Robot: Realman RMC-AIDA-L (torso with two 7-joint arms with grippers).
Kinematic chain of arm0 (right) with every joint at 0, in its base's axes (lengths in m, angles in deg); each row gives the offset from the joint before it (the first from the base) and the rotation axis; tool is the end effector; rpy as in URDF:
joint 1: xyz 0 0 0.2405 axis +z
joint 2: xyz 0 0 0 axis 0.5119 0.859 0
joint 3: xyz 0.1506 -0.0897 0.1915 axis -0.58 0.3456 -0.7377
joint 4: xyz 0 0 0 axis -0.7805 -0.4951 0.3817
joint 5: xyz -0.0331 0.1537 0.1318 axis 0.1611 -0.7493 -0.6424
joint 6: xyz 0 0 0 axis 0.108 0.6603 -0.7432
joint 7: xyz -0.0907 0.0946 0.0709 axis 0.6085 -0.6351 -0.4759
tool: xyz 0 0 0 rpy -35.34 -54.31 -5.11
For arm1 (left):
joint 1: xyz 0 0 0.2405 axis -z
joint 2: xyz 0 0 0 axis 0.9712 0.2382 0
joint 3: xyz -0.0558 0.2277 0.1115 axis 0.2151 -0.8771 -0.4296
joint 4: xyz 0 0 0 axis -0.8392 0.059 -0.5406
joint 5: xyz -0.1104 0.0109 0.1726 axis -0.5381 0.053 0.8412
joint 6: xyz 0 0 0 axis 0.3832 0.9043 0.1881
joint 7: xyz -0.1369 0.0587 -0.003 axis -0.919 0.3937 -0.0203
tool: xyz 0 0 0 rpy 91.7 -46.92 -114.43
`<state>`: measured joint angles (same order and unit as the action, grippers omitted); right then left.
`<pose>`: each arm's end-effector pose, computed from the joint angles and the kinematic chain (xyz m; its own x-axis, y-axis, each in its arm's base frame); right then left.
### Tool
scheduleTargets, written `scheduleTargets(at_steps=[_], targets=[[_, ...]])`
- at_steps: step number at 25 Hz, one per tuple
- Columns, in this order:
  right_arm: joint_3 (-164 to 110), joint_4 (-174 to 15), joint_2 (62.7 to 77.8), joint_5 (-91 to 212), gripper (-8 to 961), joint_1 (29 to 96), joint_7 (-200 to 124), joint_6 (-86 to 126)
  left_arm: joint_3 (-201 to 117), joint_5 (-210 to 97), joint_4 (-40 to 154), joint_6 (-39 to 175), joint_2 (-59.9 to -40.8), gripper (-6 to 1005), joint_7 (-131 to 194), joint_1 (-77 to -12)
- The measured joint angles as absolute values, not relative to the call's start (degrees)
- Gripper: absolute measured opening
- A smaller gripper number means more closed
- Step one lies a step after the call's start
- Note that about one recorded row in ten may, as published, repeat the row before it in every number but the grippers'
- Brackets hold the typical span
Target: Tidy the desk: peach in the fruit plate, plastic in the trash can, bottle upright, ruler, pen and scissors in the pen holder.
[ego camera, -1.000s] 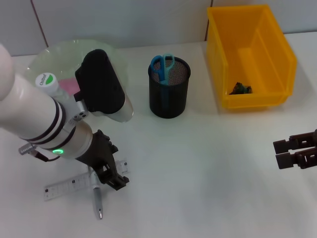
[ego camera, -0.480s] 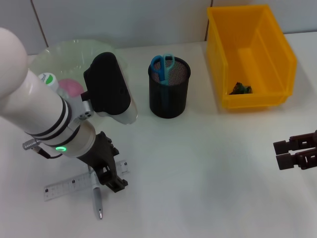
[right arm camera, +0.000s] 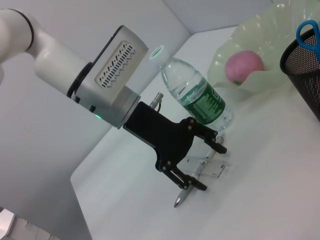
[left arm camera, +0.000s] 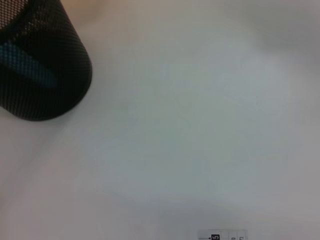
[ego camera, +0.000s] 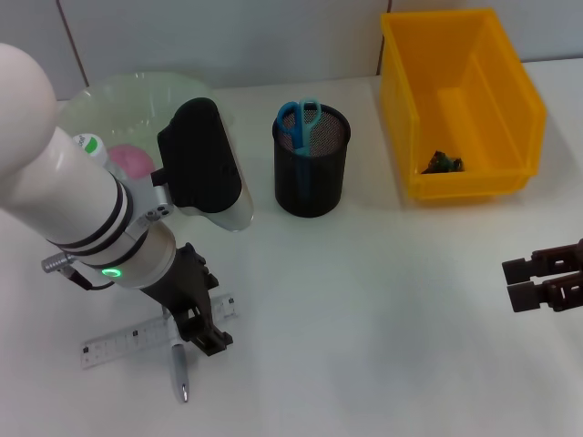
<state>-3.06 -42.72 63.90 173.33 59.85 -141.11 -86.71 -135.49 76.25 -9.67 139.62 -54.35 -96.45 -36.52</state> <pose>0.2934 0.2853 0.0925 0.6129 -0.7309 -0.3004 -0.7157 -0.6745 0.1811 -0.1672 0.3418 -0.0766 0.8730 0.1568 -0.4618 0.0807 -0.9803 -0.1804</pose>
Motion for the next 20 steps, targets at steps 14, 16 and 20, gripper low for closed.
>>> scheduleTargets(at_steps=[14, 16, 20], targets=[[-3.06, -42.77, 64.12, 173.33, 811, 59.50, -141.11, -86.73, -135.91, 76.20, -8.47, 139.64, -54.44, 745, -95.61, -36.08], [-3.06, -42.77, 64.14, 173.33, 811, 59.50, -141.11, -86.72, -135.91, 76.20, -8.25, 139.64, -54.44, 732, -95.60, -35.92], [-3.06, -42.77, 64.14, 173.33, 811, 59.43, -141.11, -86.74, -135.91, 76.20, -7.16, 139.52, -54.51, 705, -95.58, -35.20]])
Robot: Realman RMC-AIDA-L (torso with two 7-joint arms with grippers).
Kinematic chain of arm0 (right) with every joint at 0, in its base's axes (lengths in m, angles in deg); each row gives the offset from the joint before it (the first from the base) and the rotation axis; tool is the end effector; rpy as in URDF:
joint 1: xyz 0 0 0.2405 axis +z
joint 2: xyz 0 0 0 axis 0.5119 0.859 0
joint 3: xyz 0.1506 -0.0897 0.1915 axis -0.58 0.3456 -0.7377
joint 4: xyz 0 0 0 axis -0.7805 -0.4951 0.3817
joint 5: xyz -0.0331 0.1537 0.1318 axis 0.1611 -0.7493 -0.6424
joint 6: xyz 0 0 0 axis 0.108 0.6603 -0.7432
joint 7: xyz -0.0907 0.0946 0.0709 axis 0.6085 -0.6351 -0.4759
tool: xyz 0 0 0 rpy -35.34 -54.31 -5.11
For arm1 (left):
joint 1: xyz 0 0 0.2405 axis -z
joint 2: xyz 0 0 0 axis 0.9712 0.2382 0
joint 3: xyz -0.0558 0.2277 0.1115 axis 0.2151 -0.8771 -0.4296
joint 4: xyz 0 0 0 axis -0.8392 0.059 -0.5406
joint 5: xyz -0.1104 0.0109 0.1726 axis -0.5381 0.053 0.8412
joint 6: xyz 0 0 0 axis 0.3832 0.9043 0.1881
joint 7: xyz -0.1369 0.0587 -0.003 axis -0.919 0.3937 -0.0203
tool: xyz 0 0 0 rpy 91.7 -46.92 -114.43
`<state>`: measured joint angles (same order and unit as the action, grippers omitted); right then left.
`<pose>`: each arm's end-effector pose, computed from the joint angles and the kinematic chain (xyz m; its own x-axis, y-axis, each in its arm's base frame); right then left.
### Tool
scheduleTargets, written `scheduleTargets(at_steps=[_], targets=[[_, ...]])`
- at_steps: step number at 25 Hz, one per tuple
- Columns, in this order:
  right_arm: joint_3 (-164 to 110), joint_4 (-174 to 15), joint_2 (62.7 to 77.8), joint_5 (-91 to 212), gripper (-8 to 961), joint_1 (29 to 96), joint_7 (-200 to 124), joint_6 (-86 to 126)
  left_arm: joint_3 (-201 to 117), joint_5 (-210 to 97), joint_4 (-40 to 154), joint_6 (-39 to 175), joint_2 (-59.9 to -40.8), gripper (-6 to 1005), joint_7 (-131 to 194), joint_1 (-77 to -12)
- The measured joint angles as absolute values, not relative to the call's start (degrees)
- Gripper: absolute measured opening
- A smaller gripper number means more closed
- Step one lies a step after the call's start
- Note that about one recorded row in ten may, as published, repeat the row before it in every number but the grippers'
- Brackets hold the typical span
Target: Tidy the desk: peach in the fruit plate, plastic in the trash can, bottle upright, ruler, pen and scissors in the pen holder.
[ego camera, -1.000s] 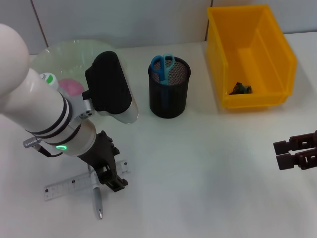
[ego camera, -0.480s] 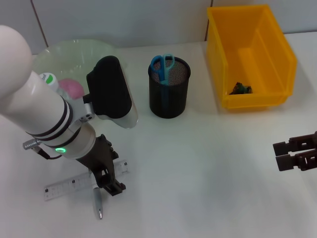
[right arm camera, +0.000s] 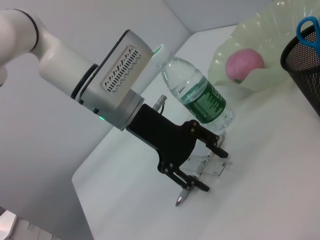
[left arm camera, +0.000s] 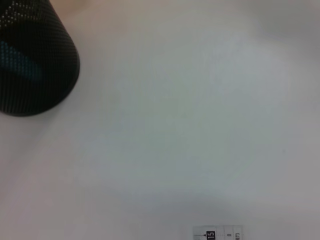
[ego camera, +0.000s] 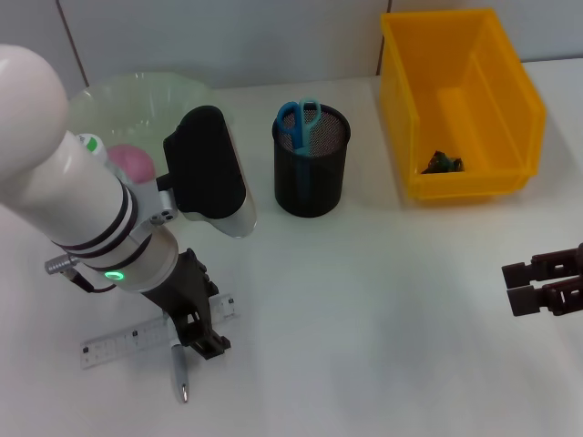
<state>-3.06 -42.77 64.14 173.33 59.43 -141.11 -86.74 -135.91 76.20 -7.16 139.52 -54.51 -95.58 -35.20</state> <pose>0.2949 0.2827 0.0907 0.6059 -0.7364 -0.3010 -0.7199 -0.6686 0.1863 -0.1695 0.3422 -0.0810 0.8635 0.1430 -0.4836 0.0748 -0.9847 -0.1577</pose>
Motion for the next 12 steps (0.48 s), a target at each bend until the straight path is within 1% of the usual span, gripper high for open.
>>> scheduleTargets(at_steps=[4, 12], targets=[[-3.06, -42.77, 64.14, 173.33, 811, 59.32, -141.00, -86.79, -135.91, 76.28, -6.87, 139.40, -54.54, 679, -95.57, -34.95], [-3.06, -42.77, 64.13, 173.33, 811, 59.39, -140.92, -86.89, -135.91, 76.62, -6.87, 139.49, -54.53, 564, -95.59, -34.78]])
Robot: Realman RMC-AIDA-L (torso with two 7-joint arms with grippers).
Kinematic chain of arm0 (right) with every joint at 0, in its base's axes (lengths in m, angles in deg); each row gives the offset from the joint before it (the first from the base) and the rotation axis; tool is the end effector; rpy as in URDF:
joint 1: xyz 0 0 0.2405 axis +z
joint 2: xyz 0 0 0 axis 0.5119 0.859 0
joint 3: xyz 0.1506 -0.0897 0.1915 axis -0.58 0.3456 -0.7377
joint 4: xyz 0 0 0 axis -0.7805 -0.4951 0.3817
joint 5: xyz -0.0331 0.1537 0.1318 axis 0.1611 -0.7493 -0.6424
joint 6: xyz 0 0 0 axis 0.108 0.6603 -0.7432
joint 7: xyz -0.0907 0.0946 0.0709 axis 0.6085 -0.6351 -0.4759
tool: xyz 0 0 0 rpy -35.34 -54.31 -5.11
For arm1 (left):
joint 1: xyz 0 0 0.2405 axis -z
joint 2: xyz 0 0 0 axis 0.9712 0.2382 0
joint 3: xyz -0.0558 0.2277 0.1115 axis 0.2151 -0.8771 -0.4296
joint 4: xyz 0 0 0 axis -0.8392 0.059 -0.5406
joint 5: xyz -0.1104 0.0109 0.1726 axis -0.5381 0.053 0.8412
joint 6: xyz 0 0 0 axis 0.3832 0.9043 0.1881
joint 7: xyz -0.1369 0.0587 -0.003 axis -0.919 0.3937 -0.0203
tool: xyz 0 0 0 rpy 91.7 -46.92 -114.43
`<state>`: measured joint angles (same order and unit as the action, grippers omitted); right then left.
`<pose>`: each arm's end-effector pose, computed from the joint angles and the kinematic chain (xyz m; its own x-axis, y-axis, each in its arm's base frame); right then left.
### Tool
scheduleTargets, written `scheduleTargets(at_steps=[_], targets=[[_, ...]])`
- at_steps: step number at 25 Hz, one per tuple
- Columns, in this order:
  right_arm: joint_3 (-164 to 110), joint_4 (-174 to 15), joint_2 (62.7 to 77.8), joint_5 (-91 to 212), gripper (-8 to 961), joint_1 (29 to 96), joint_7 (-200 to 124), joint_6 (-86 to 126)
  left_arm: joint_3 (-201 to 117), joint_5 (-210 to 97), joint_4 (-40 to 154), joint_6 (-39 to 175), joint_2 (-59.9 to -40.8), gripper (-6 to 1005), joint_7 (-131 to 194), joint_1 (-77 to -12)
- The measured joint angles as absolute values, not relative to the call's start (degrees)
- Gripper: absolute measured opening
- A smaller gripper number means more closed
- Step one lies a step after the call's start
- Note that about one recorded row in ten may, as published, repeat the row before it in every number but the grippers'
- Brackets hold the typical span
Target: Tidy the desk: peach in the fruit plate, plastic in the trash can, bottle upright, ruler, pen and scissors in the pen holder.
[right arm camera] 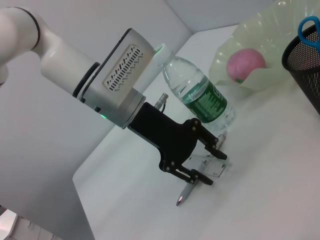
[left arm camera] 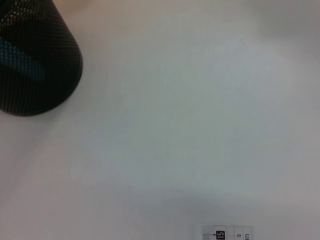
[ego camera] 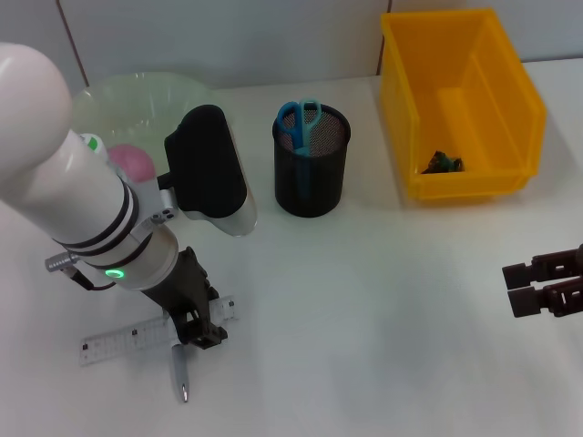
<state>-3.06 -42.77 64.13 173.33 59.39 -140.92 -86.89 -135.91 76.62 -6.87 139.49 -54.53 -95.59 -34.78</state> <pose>0.2949 0.2822 0.0908 0.6081 -0.7346 -0.3009 -0.7176 -0.6708 0.1875 -0.1689 0.3437 -0.0809 0.8604 0.1391 -0.4903 0.0681 -0.9848 -0.1599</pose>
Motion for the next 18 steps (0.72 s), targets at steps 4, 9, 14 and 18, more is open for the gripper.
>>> scheduleTargets(at_steps=[4, 9, 14, 18], targets=[[-3.06, -42.77, 64.13, 173.33, 811, 59.41, -140.85, -86.90, -135.88, 76.69, -6.86, 139.58, -54.53, 507, -95.89, -34.58], [-3.06, -42.77, 64.13, 173.33, 811, 59.48, -140.86, -86.89, -135.82, 76.74, -6.92, 139.62, -54.53, 458, -96.36, -34.56], [-3.06, -42.77, 64.13, 173.33, 811, 59.52, -140.88, -86.89, -135.83, 76.74, -7.04, 140.30, -54.53, 387, -96.97, -34.56], [-3.06, -42.77, 64.13, 173.33, 811, 59.52, -140.83, -86.89, -135.51, 77.01, -7.59, 141.71, -54.49, 388, -98.21, -34.43]])
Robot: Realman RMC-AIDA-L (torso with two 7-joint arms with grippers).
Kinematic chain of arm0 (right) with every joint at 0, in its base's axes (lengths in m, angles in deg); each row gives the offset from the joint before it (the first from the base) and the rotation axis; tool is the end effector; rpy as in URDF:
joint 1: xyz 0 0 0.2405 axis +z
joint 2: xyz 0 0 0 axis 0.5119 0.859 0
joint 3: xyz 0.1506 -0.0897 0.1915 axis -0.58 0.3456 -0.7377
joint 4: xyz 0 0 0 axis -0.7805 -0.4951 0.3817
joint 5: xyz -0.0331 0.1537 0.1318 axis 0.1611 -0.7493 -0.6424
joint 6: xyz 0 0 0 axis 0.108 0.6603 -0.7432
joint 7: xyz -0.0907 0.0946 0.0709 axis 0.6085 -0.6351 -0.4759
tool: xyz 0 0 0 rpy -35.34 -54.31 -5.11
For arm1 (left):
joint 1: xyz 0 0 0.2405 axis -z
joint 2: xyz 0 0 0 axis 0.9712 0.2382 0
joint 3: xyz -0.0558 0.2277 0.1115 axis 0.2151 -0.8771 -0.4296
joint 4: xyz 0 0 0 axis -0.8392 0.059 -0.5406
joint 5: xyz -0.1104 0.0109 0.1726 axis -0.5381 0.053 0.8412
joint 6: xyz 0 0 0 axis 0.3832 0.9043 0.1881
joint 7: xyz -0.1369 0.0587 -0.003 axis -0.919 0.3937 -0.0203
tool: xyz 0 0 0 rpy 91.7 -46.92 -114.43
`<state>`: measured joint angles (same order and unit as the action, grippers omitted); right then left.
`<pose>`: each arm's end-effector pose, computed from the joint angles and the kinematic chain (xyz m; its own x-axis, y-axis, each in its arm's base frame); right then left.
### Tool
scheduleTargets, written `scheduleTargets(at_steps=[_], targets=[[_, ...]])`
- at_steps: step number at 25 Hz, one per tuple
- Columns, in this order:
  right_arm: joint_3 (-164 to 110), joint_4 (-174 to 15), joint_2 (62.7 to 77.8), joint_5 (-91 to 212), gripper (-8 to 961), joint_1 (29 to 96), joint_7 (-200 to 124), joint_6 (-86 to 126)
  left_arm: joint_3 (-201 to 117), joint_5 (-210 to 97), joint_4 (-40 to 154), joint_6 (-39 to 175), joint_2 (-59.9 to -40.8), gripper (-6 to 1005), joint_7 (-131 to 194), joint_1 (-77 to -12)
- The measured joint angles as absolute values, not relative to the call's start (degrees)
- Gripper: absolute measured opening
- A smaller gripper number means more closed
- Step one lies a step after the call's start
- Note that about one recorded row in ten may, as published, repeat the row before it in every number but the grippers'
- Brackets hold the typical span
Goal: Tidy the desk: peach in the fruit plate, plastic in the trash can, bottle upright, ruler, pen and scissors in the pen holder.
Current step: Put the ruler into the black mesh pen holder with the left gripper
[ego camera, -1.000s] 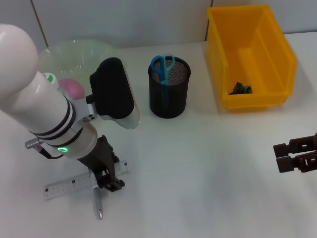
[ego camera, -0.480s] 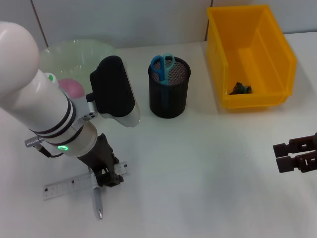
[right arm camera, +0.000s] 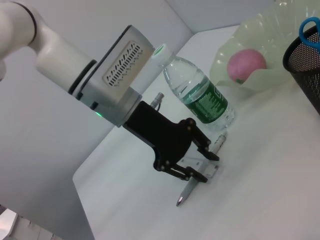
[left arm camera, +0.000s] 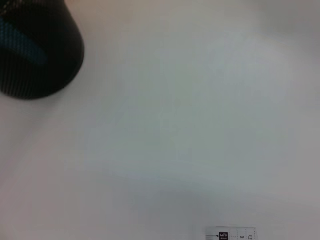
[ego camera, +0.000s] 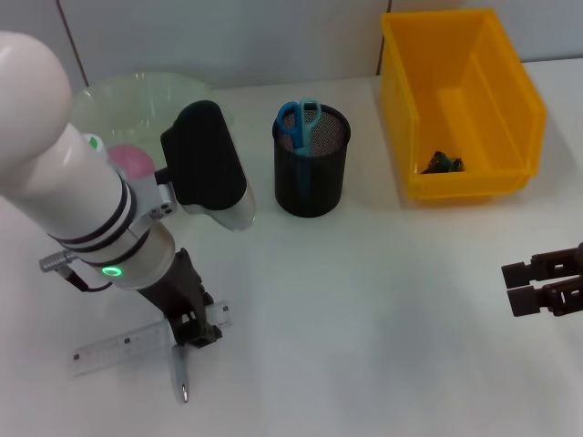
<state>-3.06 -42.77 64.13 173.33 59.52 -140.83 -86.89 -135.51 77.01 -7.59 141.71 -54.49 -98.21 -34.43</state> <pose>0.2943 0.2828 0.0908 0.6109 -0.7322 -0.3012 -0.7151 -0.6735 0.1871 -0.1672 0.3419 -0.0776 0.8479 0.1783 -0.4993 0.1076 -0.9800 -0.1672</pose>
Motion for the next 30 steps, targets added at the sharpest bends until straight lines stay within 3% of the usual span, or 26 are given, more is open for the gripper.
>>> scheduleTargets(at_steps=[12, 30], targets=[[-3.06, -42.77, 64.05, 173.33, 811, 59.98, -140.61, -86.81, -128.68, 80.69, -14.66, 158.30, -54.51, 395, -110.21, -28.85], [-3.06, -42.42, 64.05, 173.34, 811, 60.08, -140.58, -86.53, -109.38, 75.72, -18.36, 165.87, -54.29, 411, -115.60, -19.47]])
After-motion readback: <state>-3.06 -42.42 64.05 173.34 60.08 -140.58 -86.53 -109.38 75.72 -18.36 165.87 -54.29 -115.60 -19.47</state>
